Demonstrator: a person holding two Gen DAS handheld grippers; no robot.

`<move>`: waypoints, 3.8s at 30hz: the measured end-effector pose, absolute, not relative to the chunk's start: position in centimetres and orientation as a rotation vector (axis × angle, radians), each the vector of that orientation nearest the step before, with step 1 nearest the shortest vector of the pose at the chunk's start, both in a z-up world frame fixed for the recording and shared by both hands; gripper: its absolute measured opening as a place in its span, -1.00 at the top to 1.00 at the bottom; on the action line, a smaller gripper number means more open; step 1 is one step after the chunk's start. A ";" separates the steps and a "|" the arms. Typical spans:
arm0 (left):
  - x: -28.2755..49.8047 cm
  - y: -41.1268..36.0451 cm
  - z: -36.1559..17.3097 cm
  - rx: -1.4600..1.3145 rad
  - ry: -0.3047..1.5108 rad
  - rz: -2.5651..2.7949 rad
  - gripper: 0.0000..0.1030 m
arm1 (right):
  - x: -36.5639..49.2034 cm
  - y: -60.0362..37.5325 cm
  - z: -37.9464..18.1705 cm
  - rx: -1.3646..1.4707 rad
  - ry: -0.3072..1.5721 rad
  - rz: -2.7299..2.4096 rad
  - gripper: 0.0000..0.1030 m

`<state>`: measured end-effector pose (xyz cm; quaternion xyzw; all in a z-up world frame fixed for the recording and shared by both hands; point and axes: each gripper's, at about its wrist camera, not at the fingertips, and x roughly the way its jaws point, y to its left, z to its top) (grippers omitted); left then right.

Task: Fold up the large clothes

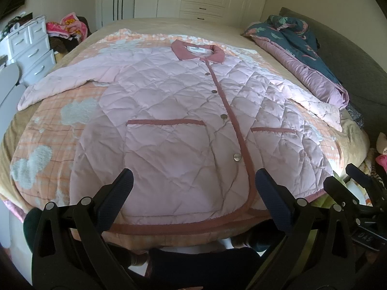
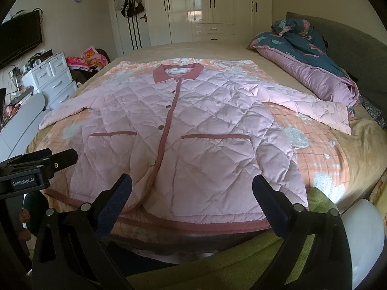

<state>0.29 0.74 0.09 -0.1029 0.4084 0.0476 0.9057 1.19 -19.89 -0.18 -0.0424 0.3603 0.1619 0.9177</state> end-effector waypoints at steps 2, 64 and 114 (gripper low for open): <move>0.3 0.7 0.1 -0.211 0.844 0.099 -0.83 | 1.2 -19.9 -0.2 -0.088 0.741 0.332 -0.92; 7.4 4.3 2.5 -0.236 0.825 0.207 -0.83 | 10.3 -17.8 1.5 -0.119 0.761 0.410 -0.92; 26.5 2.2 7.0 -0.315 0.821 0.113 -0.83 | 31.0 -24.9 7.8 0.145 0.673 0.225 -0.92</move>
